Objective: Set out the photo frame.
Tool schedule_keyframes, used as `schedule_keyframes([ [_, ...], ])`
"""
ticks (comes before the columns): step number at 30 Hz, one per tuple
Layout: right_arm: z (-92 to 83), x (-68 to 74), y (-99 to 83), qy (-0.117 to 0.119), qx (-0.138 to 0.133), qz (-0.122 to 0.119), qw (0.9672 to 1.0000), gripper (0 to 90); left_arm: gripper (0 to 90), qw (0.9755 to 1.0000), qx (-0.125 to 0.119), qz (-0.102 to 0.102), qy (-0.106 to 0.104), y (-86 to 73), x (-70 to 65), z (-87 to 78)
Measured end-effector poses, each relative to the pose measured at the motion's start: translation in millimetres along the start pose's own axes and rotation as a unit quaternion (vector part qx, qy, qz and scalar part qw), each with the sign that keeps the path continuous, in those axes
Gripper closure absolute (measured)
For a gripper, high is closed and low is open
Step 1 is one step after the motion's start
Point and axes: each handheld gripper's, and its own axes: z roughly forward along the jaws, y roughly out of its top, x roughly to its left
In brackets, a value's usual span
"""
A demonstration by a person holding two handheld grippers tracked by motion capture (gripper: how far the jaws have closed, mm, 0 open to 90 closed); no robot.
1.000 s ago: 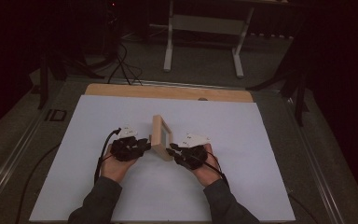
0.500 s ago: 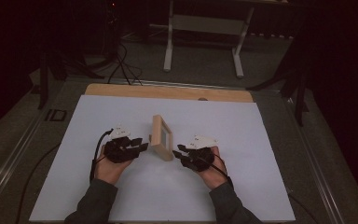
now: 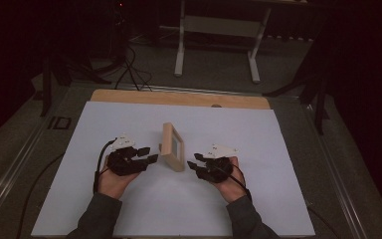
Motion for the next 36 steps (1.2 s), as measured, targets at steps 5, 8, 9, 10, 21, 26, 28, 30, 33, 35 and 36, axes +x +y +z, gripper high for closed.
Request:
schedule_keyframes([
  [5, -0.5, 0.2, -0.5, 0.000, 0.002, 0.003, 1.0000, 57.8, 51.6, 1.0000, -0.006, 0.001, -0.002, 2.7, -4.0, -1.6],
  [8, -0.3, 0.6, -0.9, 0.000, 0.003, 0.002, 1.0000, 57.8, 50.3, 1.0000, -0.005, 0.003, -0.002, 4.2, -6.4, -0.9],
  [9, 0.0, 0.7, -1.1, 0.001, 0.003, 0.002, 1.0000, 57.7, 49.9, 1.0000, -0.005, 0.003, -0.004, 4.6, -7.1, -0.4],
  [10, 0.3, 0.8, -1.2, 0.001, 0.003, 0.002, 1.0000, 57.6, 49.5, 1.0000, -0.004, 0.003, -0.004, 5.0, -8.2, 0.2],
  [21, -0.2, 1.6, -1.9, 0.000, 0.003, -0.001, 1.0000, 57.4, 49.2, 1.0000, 0.004, -0.004, -0.002, 8.4, -13.9, 8.1],
  [26, -1.8, 1.2, -1.4, 0.001, 0.001, -0.001, 1.0000, 57.3, 48.0, 0.9999, 0.009, -0.006, 0.004, 10.4, -17.1, 13.2],
  [28, -1.9, 1.0, -1.5, 0.000, 0.000, 0.000, 1.0000, 57.3, 45.6, 0.9999, 0.011, -0.006, 0.008, 10.9, -18.4, 15.0],
  [30, -2.2, 0.6, -1.6, 0.000, 0.000, 0.002, 1.0000, 57.2, 42.9, 0.9998, 0.012, -0.008, 0.012, 11.9, -19.8, 17.3],
  [33, -2.7, 0.7, -1.5, 0.001, -0.002, 0.000, 1.0000, 56.8, 38.7, 0.9998, 0.011, -0.010, 0.016, 13.4, -21.7, 20.5],
  [35, -3.2, 0.5, -1.4, 0.002, -0.004, 0.000, 1.0000, 56.8, 36.8, 0.9997, 0.012, -0.009, 0.018, 15.1, -23.6, 23.5],
  [36, -3.5, 0.3, -1.4, 0.001, -0.004, 0.000, 1.0000, 56.8, 36.2, 0.9997, 0.013, -0.010, 0.018, 15.6, -24.1, 24.8],
])
